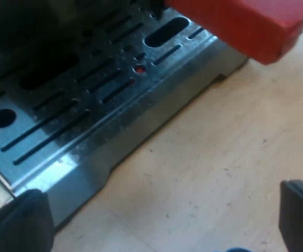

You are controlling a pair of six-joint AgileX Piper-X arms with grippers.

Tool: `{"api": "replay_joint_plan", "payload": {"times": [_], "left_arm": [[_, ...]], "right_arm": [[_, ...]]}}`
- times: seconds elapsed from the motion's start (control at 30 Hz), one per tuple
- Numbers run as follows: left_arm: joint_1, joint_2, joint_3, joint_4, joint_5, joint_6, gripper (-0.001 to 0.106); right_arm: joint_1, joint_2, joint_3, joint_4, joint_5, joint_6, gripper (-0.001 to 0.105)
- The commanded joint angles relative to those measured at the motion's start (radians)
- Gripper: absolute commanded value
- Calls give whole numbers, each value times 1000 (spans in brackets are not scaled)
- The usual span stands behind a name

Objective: Place mug into machine

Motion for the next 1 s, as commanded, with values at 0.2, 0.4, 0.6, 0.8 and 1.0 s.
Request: {"api": "replay_joint_plan", "payload": {"times": [0.2, 0.4, 0.6, 0.8, 1.0], "left_arm": [[-6, -2, 88, -224, -36, 6, 89], [-6, -2, 101, -287, -36, 6, 89], [-6, -2, 101, -309, -47, 6, 89], [-6, -2, 128, -373, -52, 6, 89], [-6, -2, 164, -454, -52, 6, 89]], "right_arm": [[110, -291, -10, 256, -60, -14, 0], [298, -370, -10, 312, 6, -3, 0], [515, -346, -10, 322, 158, 30, 0], [698, -253, -10, 230, 319, 64, 0], [769, -51, -10, -15, 369, 103, 0]]}}
